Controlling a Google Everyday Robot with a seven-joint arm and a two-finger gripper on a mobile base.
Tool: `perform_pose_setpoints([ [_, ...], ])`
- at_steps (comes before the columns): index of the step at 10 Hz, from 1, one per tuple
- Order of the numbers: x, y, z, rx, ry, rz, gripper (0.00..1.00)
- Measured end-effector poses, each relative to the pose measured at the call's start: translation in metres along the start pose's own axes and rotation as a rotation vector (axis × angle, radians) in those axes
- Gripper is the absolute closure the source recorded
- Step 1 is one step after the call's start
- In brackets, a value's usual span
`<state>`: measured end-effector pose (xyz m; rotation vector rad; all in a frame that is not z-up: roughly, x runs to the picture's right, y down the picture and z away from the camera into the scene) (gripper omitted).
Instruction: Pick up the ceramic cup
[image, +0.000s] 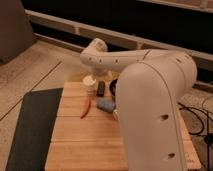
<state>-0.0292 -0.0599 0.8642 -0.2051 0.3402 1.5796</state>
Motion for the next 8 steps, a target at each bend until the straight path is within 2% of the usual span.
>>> perform_pose_setpoints([
  [2, -0.001, 0.021, 0.016, -0.061, 0.013, -0.04, 0.35],
  [3, -0.003, 0.024, 0.022, -0.081, 0.018, -0.047, 0.35],
  [8, -0.023, 0.019, 0.028, -0.137, 0.016, -0.031, 0.35],
])
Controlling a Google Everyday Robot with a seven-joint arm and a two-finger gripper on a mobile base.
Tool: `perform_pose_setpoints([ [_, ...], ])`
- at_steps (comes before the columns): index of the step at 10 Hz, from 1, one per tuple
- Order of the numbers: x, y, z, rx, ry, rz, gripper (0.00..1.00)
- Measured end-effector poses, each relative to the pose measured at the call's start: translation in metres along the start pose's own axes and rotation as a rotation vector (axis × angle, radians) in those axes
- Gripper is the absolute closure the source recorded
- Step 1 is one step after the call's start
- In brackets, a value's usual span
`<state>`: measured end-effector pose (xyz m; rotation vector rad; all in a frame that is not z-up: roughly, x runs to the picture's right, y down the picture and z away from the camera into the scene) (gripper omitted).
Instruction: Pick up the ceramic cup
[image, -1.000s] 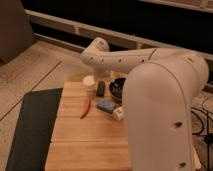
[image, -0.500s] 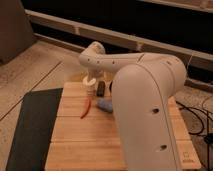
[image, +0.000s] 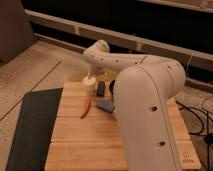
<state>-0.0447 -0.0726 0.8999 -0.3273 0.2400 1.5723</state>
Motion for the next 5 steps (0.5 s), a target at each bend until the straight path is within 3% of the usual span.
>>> perform_pose_setpoints([
  [5, 0.011, 0.002, 0.033, -0.027, 0.069, -0.007, 0.35],
])
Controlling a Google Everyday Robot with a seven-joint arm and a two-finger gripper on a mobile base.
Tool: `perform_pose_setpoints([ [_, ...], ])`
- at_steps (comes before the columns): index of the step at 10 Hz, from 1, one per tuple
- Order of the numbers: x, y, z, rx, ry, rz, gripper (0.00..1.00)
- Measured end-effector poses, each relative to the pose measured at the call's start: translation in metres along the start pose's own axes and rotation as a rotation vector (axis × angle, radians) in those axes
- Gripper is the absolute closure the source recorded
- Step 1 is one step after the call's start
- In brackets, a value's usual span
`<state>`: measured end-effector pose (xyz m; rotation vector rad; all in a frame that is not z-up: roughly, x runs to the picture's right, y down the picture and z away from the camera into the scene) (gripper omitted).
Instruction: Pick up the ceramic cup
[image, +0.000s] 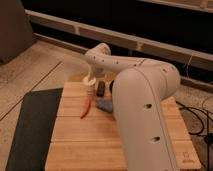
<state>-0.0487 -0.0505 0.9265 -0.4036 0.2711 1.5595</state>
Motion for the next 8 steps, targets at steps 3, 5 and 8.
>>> perform_pose_setpoints([
  [3, 0.004, -0.005, 0.025, -0.002, 0.044, 0.007, 0.35],
  [5, 0.006, -0.002, 0.042, -0.022, 0.078, 0.015, 0.37],
  [8, -0.001, 0.014, 0.056, -0.071, 0.097, -0.001, 0.67],
])
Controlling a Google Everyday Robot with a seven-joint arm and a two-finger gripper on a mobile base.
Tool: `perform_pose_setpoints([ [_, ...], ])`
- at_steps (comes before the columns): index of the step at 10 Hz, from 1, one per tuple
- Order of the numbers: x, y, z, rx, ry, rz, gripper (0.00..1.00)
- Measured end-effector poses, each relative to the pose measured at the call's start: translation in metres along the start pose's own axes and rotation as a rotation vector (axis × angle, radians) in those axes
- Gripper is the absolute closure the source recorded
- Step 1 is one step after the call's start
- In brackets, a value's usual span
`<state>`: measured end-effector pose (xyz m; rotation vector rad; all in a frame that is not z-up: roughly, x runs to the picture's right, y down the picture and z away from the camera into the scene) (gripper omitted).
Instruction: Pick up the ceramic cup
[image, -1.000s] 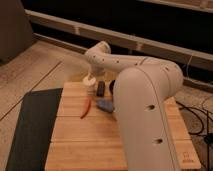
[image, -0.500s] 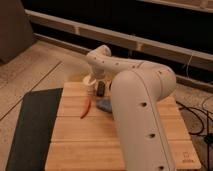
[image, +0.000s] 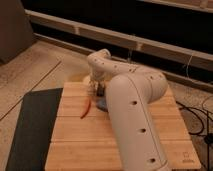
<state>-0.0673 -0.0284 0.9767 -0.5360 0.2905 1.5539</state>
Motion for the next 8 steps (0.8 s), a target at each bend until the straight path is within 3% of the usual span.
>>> perform_pose_setpoints([
  [2, -0.007, 0.011, -0.002, -0.032, -0.002, -0.024, 0.9],
  [4, -0.014, 0.014, -0.018, -0.029, -0.015, -0.037, 1.0],
  [6, -0.017, 0.015, -0.064, -0.023, -0.028, -0.004, 1.0],
  [8, -0.004, 0.014, -0.113, 0.009, -0.028, 0.0, 1.0],
])
